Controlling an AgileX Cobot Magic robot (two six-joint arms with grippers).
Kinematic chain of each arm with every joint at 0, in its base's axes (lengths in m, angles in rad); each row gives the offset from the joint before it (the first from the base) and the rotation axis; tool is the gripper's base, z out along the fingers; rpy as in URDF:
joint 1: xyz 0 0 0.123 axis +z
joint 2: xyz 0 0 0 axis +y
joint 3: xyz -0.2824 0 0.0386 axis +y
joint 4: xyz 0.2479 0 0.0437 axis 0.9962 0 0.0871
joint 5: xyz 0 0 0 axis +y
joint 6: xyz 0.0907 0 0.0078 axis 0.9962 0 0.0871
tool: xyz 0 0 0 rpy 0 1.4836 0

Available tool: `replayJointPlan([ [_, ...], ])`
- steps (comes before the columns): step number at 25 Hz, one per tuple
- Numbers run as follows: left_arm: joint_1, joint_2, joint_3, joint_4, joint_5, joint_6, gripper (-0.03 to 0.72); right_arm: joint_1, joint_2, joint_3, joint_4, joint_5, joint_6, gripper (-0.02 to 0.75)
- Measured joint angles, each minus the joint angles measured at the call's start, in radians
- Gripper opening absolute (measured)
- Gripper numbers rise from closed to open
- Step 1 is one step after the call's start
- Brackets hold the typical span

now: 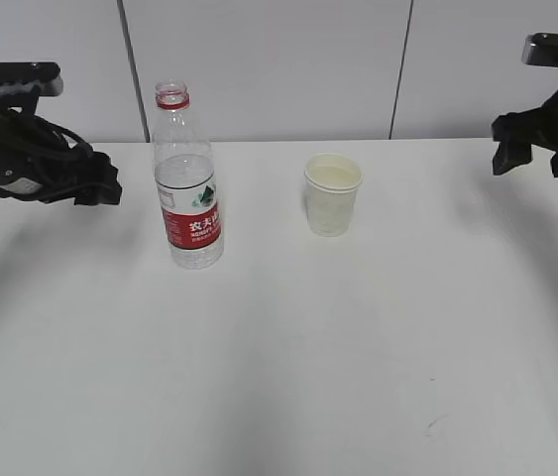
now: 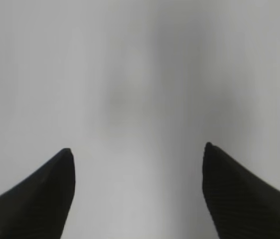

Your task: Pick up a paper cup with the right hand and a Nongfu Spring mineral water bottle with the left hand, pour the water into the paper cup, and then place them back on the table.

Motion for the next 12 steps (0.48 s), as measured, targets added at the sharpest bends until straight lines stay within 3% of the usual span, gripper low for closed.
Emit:
replayJointPlan([
  [6,0.042,0.0,-0.089,0.022,0.246,-0.031,0.573,0.0,0.0,-0.039,0.005,0.117,-0.044,0.59],
  [12,0.043,0.0,-0.184,0.264,0.455,-0.169,0.573,0.0,0.0,-0.074,0.006,0.243,-0.057,0.59],
])
